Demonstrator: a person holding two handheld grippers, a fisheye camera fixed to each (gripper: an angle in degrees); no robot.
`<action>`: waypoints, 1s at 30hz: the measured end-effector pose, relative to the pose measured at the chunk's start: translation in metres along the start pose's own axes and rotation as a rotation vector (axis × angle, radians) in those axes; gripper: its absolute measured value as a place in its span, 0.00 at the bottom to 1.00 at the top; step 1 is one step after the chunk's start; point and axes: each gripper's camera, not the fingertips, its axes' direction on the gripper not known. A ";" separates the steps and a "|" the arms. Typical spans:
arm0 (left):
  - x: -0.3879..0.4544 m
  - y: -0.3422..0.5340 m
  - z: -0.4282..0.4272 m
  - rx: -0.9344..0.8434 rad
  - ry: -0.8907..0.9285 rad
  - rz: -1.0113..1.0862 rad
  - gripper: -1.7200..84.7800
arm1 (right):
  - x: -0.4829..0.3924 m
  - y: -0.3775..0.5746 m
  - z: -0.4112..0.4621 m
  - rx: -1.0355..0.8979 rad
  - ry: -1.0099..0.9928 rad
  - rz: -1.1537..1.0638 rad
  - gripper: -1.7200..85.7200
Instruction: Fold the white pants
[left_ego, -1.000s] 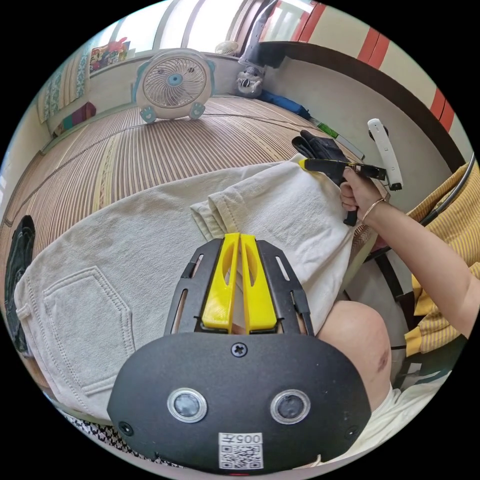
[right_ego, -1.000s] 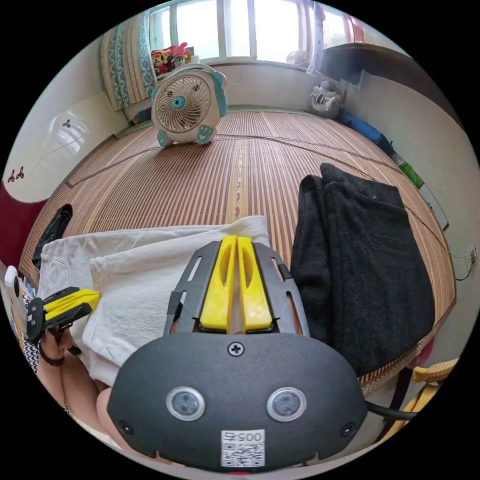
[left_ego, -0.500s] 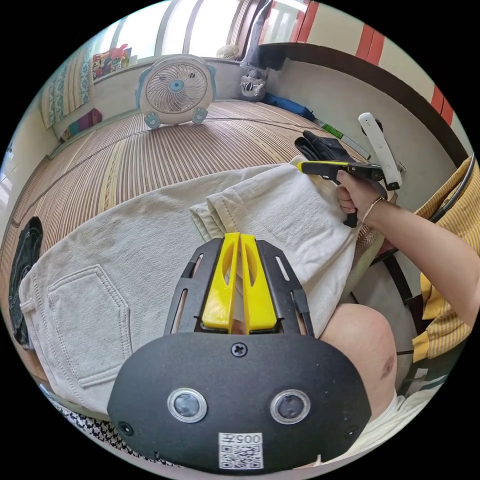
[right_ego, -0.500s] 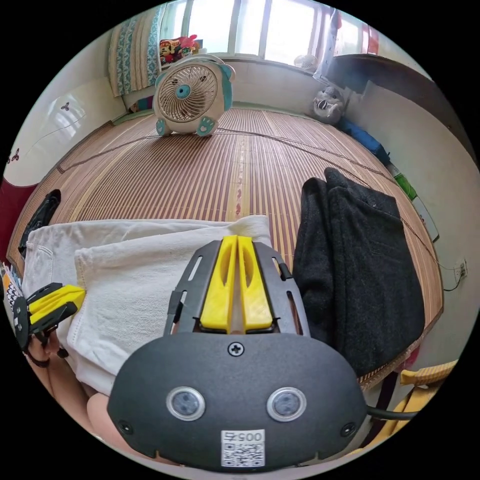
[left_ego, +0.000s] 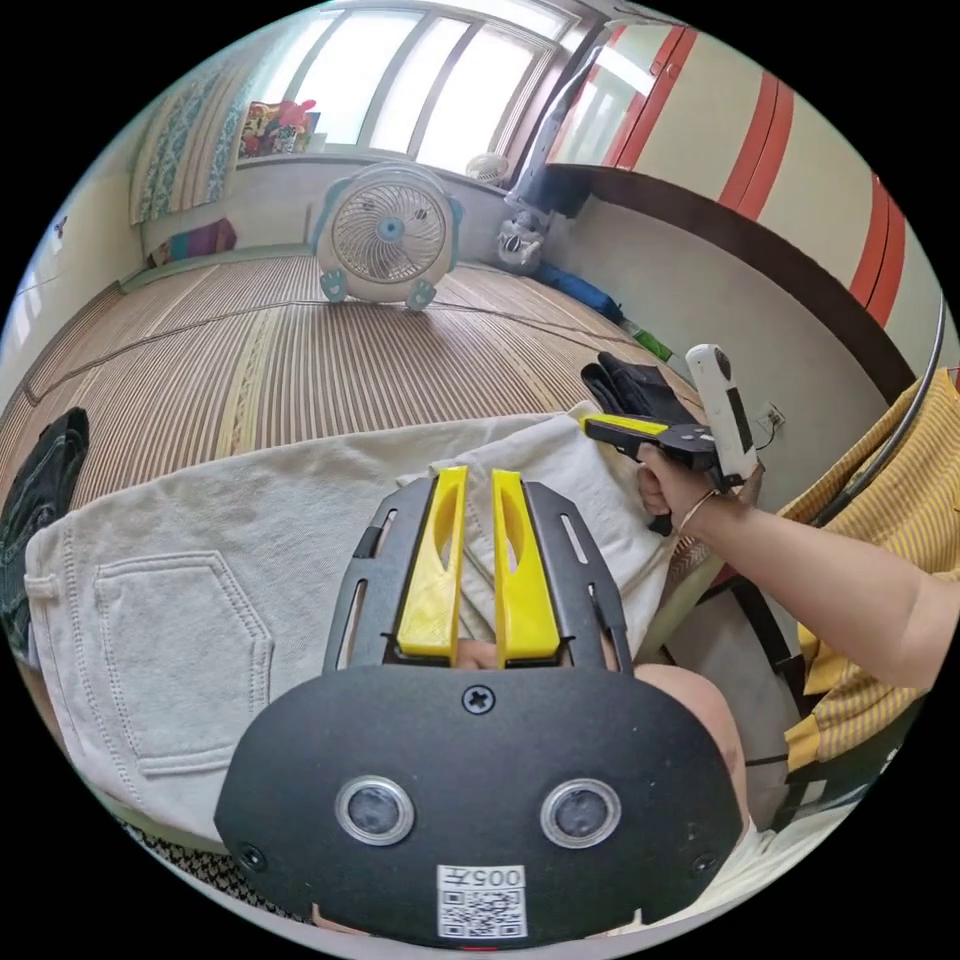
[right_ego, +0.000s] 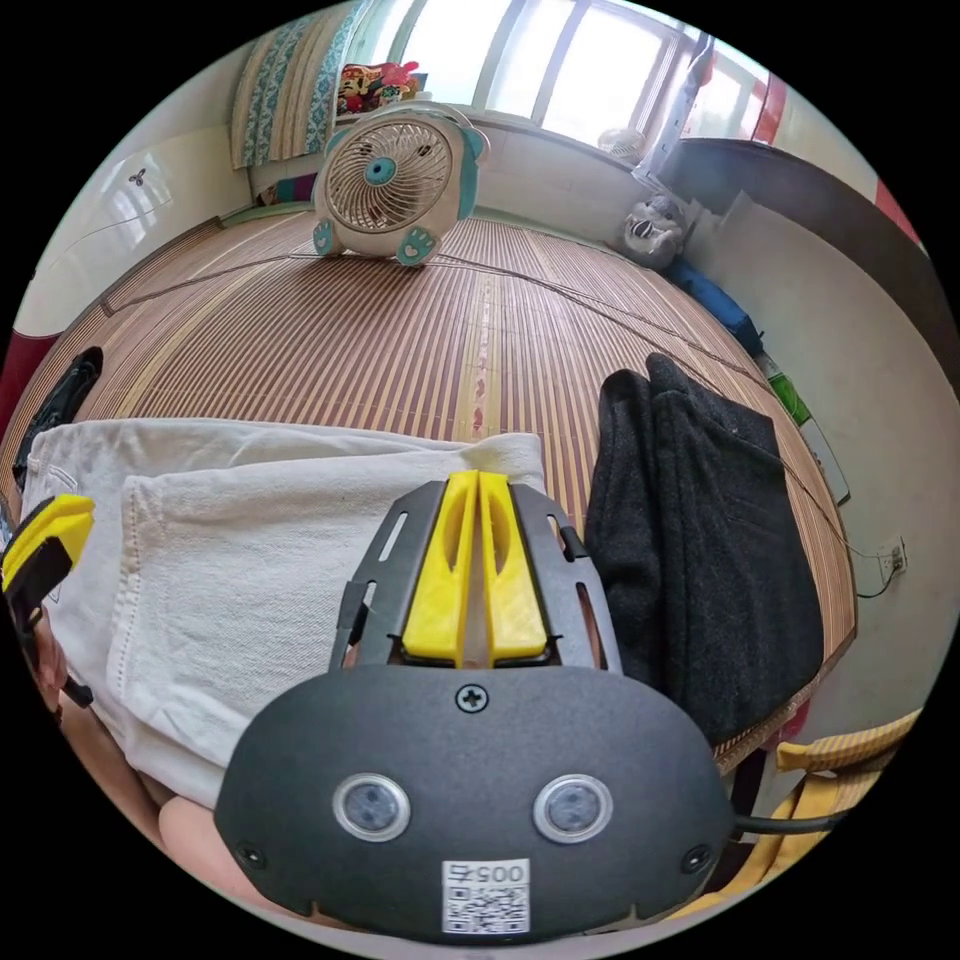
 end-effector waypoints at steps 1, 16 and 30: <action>0.001 -0.008 0.010 -0.028 -0.015 0.005 0.09 | 0.002 0.000 0.000 0.000 -0.005 0.002 0.01; -0.007 -0.027 0.054 -0.099 -0.143 -0.001 0.07 | 0.078 -0.009 0.000 0.007 -0.164 0.104 0.01; -0.027 -0.039 0.044 -0.110 -0.066 -0.022 0.06 | 0.221 0.077 -0.103 -0.027 -0.489 0.391 0.11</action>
